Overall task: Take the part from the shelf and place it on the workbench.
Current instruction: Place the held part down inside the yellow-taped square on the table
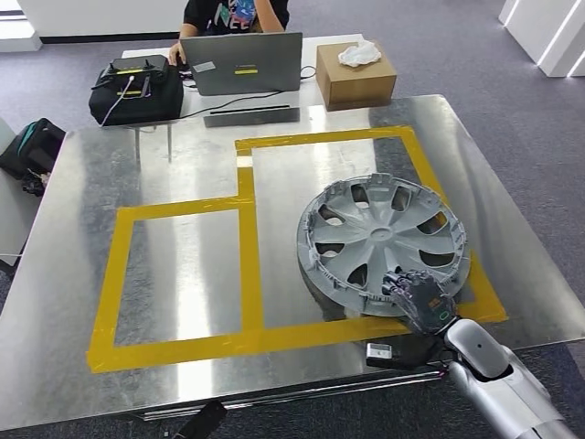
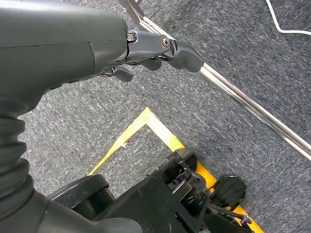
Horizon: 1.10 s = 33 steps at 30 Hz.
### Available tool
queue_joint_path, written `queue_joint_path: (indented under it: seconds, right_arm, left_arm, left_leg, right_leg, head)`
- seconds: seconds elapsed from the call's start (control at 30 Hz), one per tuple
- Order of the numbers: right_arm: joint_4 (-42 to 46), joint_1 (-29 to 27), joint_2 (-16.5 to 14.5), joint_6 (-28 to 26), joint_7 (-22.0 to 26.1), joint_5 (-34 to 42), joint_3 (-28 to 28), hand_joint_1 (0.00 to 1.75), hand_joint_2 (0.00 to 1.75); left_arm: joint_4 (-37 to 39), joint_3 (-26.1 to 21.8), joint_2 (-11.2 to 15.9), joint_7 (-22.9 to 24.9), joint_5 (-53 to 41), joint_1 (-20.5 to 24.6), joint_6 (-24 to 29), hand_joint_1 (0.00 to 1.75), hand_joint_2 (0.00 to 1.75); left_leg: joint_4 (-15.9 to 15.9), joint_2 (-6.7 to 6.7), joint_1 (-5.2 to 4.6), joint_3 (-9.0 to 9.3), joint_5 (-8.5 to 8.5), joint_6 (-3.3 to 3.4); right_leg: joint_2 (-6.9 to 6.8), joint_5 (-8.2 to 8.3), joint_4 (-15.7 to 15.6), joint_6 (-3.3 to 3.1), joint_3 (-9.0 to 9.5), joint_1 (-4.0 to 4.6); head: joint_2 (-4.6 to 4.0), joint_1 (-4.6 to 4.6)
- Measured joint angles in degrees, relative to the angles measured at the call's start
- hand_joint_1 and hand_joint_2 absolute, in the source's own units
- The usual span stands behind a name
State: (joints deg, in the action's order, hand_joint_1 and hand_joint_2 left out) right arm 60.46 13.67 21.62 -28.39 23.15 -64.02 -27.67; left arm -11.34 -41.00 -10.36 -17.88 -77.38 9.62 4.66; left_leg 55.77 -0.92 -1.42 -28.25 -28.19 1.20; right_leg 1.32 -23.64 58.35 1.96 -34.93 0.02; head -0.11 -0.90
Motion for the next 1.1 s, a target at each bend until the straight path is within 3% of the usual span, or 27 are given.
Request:
queue_joint_path:
  seconds: [0.27,0.63,0.77,1.1]
  right_arm:
    - [5.54,-3.52,-0.05,-1.08,1.30,0.73,-2.26,1.75,1.75]
    - [8.08,-4.15,0.02,-0.05,-0.98,-0.22,-4.85,1.75,1.75]
    - [8.08,-4.29,0.13,-0.04,-1.49,-0.23,-5.14,0.00,1.75]
    - [8.06,-4.83,0.73,0.02,-2.50,-0.51,-5.15,0.00,1.75]
  left_arm:
    - [0.00,0.80,0.00,0.41,0.46,0.02,0.02,0.00,1.75]
    - [0.00,2.30,0.00,-0.24,0.60,0.03,1.42,0.00,1.75]
    - [0.00,2.95,0.00,-0.26,0.58,0.06,1.37,0.00,1.75]
    - [0.00,3.31,0.08,-0.57,1.76,0.05,-0.13,0.00,1.75]
  left_leg:
    - [0.00,0.00,0.00,-0.09,-0.01,-0.01]
    - [0.00,0.00,-0.01,-0.08,-0.01,-0.01]
    - [0.00,0.00,-0.01,-0.08,-0.01,-0.01]
    - [0.00,0.01,-0.02,-0.09,-0.01,-0.01]
  right_leg:
    - [0.00,0.00,-0.01,0.00,-0.05,-0.01]
    - [0.01,0.00,-0.02,0.00,-0.06,-0.01]
    - [0.01,0.00,-0.02,0.00,-0.07,-0.01]
    - [0.02,0.00,-0.02,0.00,-0.07,-0.02]
  head:
    - [0.00,0.00]
    - [0.00,0.00]
    - [0.00,0.00]
    - [0.00,0.00]
